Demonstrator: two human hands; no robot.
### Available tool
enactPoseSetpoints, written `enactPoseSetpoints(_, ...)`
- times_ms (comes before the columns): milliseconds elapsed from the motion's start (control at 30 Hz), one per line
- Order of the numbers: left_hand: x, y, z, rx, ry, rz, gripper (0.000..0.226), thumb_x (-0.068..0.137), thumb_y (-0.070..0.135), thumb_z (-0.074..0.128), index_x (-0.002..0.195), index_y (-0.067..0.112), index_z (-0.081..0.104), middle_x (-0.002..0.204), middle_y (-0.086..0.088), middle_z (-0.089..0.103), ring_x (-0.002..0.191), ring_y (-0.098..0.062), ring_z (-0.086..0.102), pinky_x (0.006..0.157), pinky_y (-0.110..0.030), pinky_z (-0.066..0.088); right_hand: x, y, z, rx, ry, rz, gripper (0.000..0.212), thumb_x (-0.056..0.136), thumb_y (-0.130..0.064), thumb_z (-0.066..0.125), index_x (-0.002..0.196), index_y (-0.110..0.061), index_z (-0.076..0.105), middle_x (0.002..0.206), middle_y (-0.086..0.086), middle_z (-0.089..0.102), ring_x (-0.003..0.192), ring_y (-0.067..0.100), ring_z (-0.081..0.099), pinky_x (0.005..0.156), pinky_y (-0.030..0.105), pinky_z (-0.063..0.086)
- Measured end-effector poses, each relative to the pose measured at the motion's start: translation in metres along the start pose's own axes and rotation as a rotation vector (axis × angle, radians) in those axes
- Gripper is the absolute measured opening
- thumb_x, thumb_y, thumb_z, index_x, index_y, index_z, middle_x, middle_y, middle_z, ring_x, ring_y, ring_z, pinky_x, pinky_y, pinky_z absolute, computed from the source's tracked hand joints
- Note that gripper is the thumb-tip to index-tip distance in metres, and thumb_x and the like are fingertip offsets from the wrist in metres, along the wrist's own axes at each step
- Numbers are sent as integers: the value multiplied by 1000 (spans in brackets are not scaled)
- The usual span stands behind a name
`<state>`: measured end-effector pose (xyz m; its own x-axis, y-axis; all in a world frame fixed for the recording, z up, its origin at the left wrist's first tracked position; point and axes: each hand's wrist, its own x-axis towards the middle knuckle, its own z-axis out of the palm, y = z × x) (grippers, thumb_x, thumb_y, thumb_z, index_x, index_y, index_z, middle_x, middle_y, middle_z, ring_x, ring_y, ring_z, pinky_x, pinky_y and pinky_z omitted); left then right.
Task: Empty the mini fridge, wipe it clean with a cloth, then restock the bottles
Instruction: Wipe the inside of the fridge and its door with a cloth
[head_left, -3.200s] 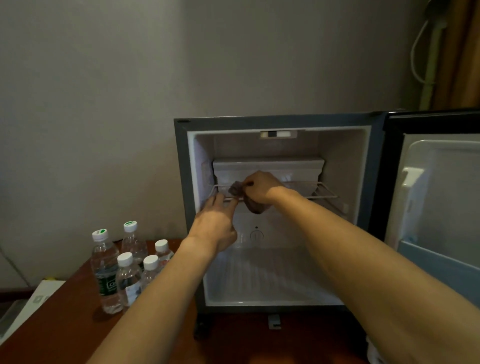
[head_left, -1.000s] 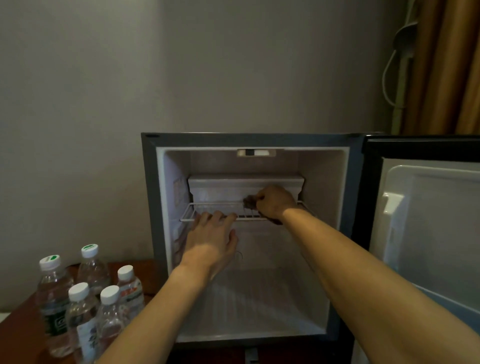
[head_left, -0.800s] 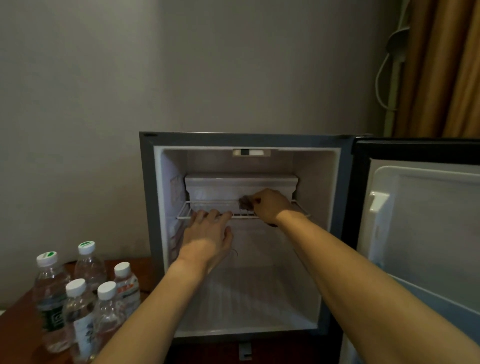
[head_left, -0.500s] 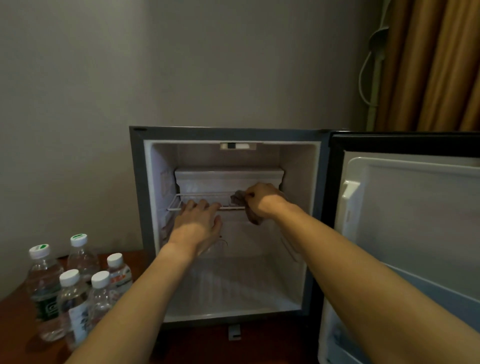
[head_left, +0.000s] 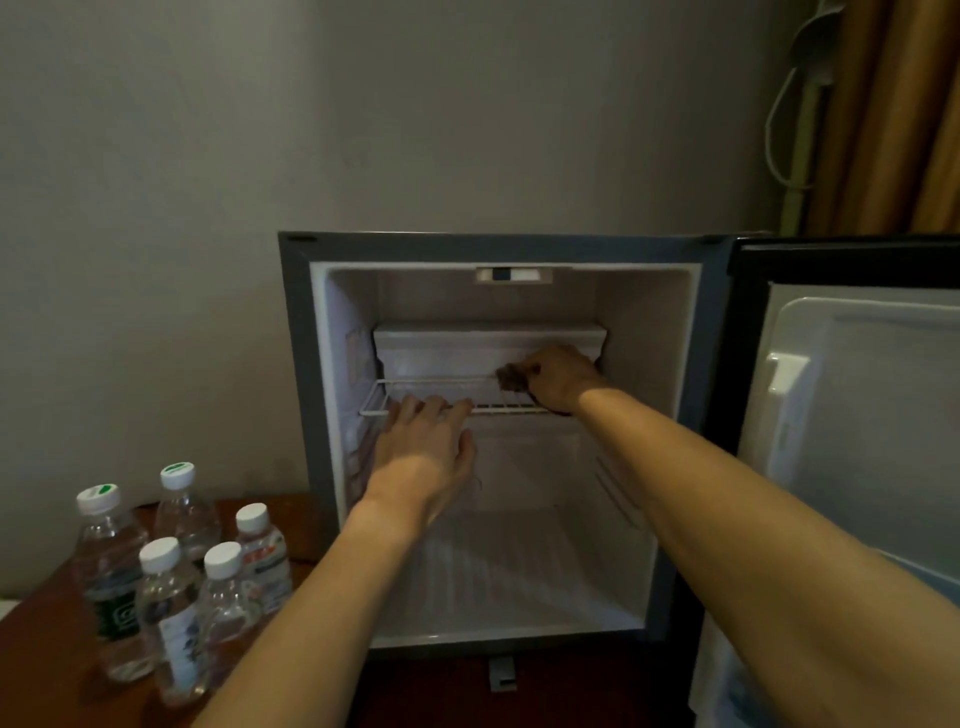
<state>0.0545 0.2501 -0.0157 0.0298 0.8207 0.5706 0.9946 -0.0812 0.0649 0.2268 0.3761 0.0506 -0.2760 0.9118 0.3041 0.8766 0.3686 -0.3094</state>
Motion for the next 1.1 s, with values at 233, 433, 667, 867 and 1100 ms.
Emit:
enactPoseSetpoints(233,1,1,-6,-5,-44,-15,60,96,48,26,148,26,47,137,-6,58,122,-33,46,104,-42,41,-26,3,-5,-46,-2,5,33,97,-26,46,121,-24,69,122,8,66,101,30,63,77,28,44)
enactPoseSetpoints(433,2,2,-12,-18,-62,-13,49,103,39,41,150,26,44,142,-5,53,127,-31,43,107,-38,38,-36,3,-15,-87,-20,60,23,88,-19,59,107,-17,72,107,10,68,87,28,64,76,31,53)
enactPoseSetpoints(667,0,-1,-14,-21,-66,10,49,103,40,39,151,28,41,144,-2,51,129,-28,41,107,-38,37,-20,9,-5,-87,57,10,37,94,-20,48,126,-23,67,127,10,64,108,30,63,88,29,49)
enactPoseSetpoints(867,2,-1,-9,-16,-49,8,49,103,40,40,151,30,41,145,-1,51,130,-27,40,110,-39,32,-2,8,-4,-36,48,26,33,96,-33,51,117,-16,70,123,13,65,108,31,62,83,26,45)
enactPoseSetpoints(1100,2,0,-14,-38,-89,6,50,104,39,39,152,27,40,145,-5,51,131,-30,41,111,-41,33,-32,6,-12,-98,30,52,32,95,-31,50,116,-19,71,120,11,67,103,31,64,79,27,46)
